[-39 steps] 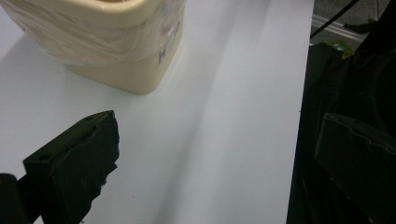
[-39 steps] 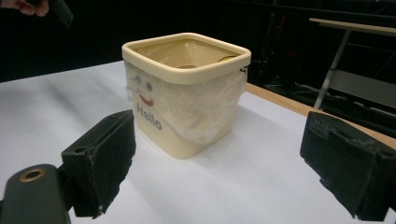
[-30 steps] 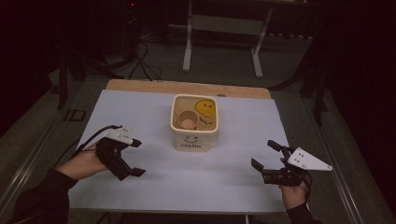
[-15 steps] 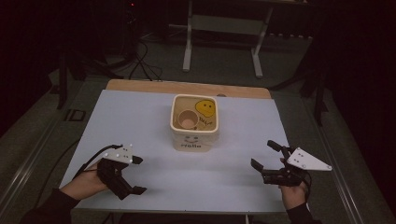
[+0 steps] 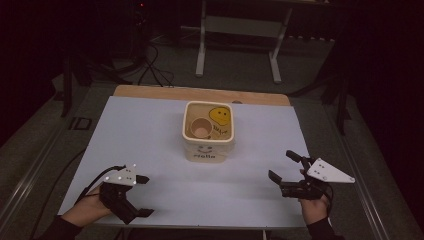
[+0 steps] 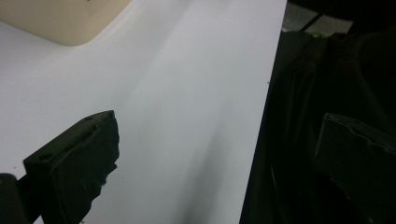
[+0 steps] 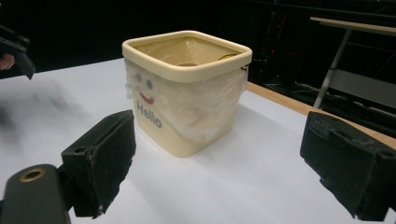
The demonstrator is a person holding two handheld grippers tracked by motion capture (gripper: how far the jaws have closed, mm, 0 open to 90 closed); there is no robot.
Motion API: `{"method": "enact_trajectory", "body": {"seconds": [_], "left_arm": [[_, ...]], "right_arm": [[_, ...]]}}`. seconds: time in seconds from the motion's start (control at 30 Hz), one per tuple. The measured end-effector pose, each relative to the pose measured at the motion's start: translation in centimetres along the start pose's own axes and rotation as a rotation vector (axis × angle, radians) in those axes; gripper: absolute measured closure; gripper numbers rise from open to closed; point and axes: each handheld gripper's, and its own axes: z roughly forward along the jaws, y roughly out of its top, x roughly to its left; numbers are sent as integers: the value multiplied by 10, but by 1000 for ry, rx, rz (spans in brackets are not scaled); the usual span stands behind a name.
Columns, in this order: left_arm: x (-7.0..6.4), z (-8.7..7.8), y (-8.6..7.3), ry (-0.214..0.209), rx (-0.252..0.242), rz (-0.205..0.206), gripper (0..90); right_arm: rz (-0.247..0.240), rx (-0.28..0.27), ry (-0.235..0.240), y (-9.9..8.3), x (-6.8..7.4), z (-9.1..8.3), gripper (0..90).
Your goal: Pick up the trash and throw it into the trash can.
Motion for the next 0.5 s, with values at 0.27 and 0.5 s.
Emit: {"method": "enact_trajectory", "body": {"seconds": [0.27, 0.5], "left_arm": [[2, 2, -5, -4, -7, -6, 7], [2, 5, -6, -13, 5, -2, 7]], "right_arm": [[2, 2, -3, 0, -1, 0, 103], [0, 2, -4, -1, -1, -1, 103]]}}
